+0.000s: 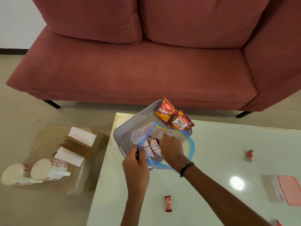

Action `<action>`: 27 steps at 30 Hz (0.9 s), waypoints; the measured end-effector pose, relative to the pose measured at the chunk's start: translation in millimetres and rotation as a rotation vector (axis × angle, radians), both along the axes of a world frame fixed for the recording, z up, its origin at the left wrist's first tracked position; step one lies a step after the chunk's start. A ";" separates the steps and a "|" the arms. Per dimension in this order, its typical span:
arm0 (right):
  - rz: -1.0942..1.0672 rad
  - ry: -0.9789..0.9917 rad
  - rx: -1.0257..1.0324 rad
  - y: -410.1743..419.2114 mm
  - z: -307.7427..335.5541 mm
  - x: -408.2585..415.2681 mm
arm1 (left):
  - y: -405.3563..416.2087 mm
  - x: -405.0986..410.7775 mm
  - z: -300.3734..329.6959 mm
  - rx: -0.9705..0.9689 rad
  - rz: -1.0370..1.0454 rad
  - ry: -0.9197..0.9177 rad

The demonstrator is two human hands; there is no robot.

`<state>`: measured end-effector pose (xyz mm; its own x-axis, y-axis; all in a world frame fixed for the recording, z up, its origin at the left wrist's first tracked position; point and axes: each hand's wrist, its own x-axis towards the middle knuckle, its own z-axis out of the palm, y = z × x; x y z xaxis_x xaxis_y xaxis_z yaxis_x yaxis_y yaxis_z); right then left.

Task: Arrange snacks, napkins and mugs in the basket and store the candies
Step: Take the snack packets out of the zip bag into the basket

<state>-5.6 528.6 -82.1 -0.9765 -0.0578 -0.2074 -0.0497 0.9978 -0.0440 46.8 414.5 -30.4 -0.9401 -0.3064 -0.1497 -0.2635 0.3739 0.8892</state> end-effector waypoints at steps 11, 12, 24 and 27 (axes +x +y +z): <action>0.449 0.417 -0.380 64.8 86.8 36.7 | -21.7 -8.2 -11.5 -0.009 0.104 -0.013; 0.431 0.434 -0.444 70.5 88.1 38.4 | -22.7 -8.0 -12.3 -0.006 0.109 -0.021; -0.146 0.217 -0.960 77.7 96.2 46.4 | -17.8 -2.4 -5.0 0.016 0.083 -0.010; -0.263 0.146 -1.017 74.6 98.1 40.2 | -15.2 -1.6 -5.6 0.013 0.080 0.001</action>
